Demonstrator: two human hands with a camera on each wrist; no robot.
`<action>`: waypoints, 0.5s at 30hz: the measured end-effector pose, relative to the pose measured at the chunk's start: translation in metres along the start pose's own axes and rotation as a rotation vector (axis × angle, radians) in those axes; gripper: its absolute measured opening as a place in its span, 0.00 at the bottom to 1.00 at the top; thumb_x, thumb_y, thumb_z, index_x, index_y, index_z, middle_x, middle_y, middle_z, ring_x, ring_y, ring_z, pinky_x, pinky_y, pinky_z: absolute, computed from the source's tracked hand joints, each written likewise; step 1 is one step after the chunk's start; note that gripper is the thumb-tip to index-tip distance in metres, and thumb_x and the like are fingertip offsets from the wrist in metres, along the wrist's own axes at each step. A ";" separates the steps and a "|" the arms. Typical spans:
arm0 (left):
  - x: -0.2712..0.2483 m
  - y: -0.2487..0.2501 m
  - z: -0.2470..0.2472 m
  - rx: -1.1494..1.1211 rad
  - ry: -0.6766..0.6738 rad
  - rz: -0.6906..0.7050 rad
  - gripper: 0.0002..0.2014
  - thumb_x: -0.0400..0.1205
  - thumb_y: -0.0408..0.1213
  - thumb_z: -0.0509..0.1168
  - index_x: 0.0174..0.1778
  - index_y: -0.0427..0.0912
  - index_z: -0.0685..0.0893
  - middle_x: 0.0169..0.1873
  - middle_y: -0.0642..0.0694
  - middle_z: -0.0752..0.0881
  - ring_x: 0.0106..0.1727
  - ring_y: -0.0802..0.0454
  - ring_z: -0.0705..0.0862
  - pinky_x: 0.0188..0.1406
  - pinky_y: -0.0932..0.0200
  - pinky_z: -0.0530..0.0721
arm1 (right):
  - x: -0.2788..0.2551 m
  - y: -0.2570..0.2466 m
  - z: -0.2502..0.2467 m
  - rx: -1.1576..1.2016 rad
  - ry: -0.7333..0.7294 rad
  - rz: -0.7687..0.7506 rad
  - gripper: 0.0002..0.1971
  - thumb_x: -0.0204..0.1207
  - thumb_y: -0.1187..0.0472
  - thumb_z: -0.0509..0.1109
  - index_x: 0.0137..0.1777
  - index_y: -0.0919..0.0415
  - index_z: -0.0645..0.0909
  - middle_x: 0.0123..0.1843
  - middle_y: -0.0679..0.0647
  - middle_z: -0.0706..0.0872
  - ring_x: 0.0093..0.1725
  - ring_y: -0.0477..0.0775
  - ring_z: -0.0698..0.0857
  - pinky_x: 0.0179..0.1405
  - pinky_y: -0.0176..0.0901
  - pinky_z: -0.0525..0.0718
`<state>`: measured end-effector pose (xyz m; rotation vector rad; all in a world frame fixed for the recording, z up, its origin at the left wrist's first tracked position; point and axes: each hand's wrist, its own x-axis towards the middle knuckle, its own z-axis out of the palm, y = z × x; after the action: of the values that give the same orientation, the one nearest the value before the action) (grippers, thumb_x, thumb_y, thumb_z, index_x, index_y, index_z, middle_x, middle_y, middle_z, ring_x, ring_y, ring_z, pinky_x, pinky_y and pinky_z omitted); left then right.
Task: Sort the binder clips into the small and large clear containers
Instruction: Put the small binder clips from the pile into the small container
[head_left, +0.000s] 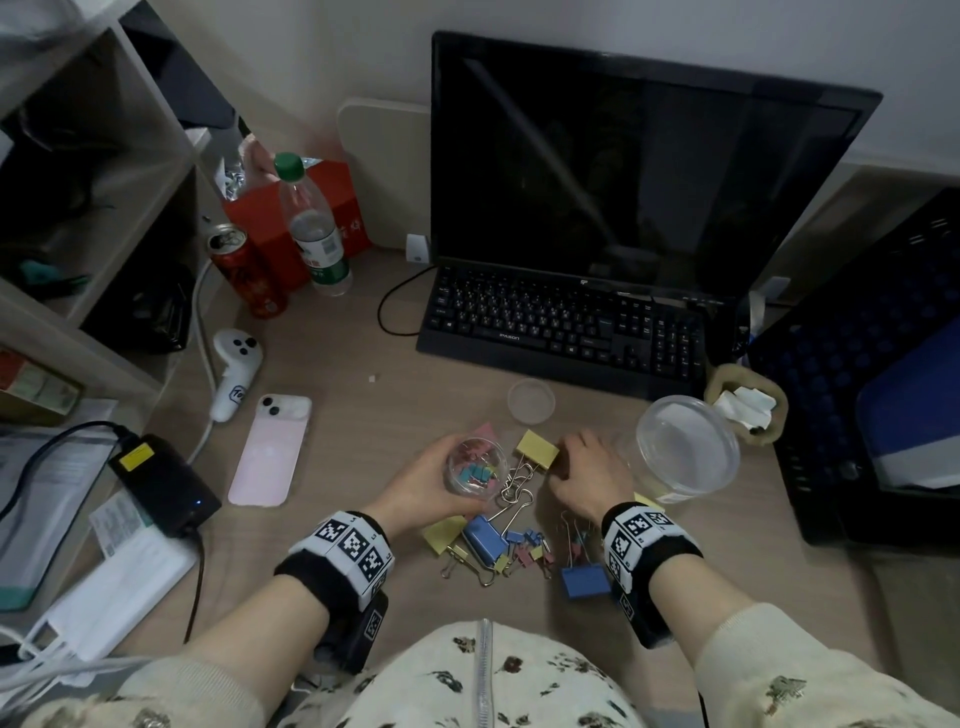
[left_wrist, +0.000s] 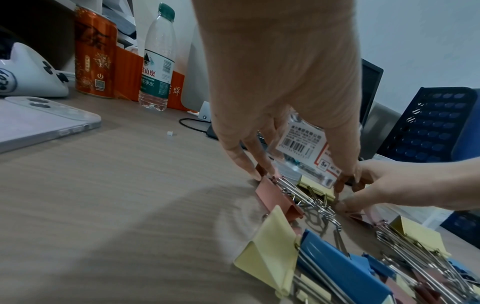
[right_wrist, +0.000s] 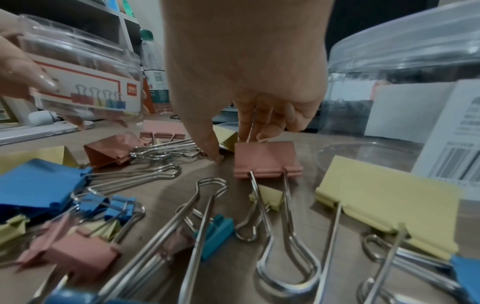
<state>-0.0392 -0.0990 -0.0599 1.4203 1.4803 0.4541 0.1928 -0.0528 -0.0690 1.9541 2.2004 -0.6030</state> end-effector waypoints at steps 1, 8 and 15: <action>0.000 0.000 0.000 0.001 -0.002 -0.003 0.44 0.61 0.46 0.85 0.72 0.53 0.73 0.60 0.61 0.81 0.63 0.60 0.81 0.67 0.57 0.79 | 0.001 -0.001 0.000 -0.005 0.002 -0.009 0.22 0.74 0.52 0.70 0.67 0.55 0.74 0.65 0.53 0.78 0.65 0.56 0.77 0.62 0.50 0.77; 0.003 -0.001 0.000 -0.021 0.011 0.002 0.43 0.60 0.47 0.86 0.70 0.54 0.73 0.58 0.63 0.81 0.61 0.60 0.81 0.66 0.58 0.80 | 0.000 0.005 -0.005 -0.032 -0.022 -0.011 0.26 0.70 0.49 0.71 0.67 0.55 0.73 0.67 0.53 0.77 0.66 0.57 0.76 0.64 0.52 0.76; 0.005 0.002 0.006 -0.021 -0.012 0.016 0.46 0.61 0.49 0.85 0.74 0.52 0.72 0.59 0.64 0.81 0.62 0.63 0.81 0.67 0.58 0.80 | -0.012 0.015 -0.002 -0.055 -0.021 0.053 0.25 0.71 0.51 0.69 0.67 0.57 0.71 0.67 0.55 0.76 0.67 0.58 0.75 0.64 0.52 0.75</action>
<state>-0.0319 -0.0963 -0.0625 1.4164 1.4516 0.4689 0.2096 -0.0621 -0.0655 1.9631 2.1217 -0.5478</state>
